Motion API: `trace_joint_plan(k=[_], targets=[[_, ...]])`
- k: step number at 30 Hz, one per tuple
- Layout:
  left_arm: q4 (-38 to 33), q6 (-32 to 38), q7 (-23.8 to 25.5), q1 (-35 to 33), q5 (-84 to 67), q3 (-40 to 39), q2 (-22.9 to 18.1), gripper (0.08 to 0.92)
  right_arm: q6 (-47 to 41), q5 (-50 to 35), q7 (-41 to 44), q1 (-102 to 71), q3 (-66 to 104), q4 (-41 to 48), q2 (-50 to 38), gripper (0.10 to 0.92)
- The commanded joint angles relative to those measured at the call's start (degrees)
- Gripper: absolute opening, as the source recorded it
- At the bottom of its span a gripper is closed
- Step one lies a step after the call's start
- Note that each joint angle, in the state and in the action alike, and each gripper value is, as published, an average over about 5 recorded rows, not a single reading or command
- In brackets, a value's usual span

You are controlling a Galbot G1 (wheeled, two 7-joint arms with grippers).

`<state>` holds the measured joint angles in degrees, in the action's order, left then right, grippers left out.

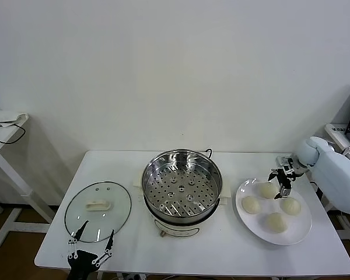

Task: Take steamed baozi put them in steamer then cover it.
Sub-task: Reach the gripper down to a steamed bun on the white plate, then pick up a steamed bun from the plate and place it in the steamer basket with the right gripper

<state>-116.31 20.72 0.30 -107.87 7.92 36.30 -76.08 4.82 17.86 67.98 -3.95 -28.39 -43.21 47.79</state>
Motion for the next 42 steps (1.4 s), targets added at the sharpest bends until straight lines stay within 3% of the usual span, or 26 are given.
trace_joint_plan(k=[1, 12, 19, 24, 29, 35, 42], targets=[[-0.3, 0.0, 0.0, -0.1, 0.0, 0.1, 0.0, 0.823, 0.3, 1.4, -1.7, 0.1, -0.4, 1.4, 1.1, 0.806], [-0.4, -0.1, -0.1, -0.1, -0.1, 0.4, 0.1, 0.823, -0.1, -1.3, -1.7, -0.3, -1.2, -2.7, -1.1, 0.684], [-0.8, -0.3, -0.2, 0.3, -0.3, 0.3, 0.4, 0.823, 0.3, -9.0, -1.5, 4.5, -7.3, -14.4, -8.2, 0.656], [-1.2, -0.4, -0.2, 0.5, -0.4, 0.2, 0.8, 0.823, 9.5, -12.7, -0.1, 16.6, -14.8, -23.3, -10.9, 0.653], [-1.3, -0.4, -0.3, 0.7, -0.4, 0.1, 1.0, 0.823, 21.2, -14.8, 0.7, 31.4, -25.1, -27.7, -6.7, 0.653], [-2.2, -0.7, -0.3, 0.5, -0.5, -0.1, 0.8, 0.823, 27.3, -18.5, 0.6, 41.7, -32.6, -31.7, 1.8, 0.653], [-2.3, -0.6, -0.4, 0.4, -0.5, 0.1, 0.9, 0.823, 33.5, -14.6, 0.7, 42.3, -35.7, -33.7, 11.4, 0.654]])
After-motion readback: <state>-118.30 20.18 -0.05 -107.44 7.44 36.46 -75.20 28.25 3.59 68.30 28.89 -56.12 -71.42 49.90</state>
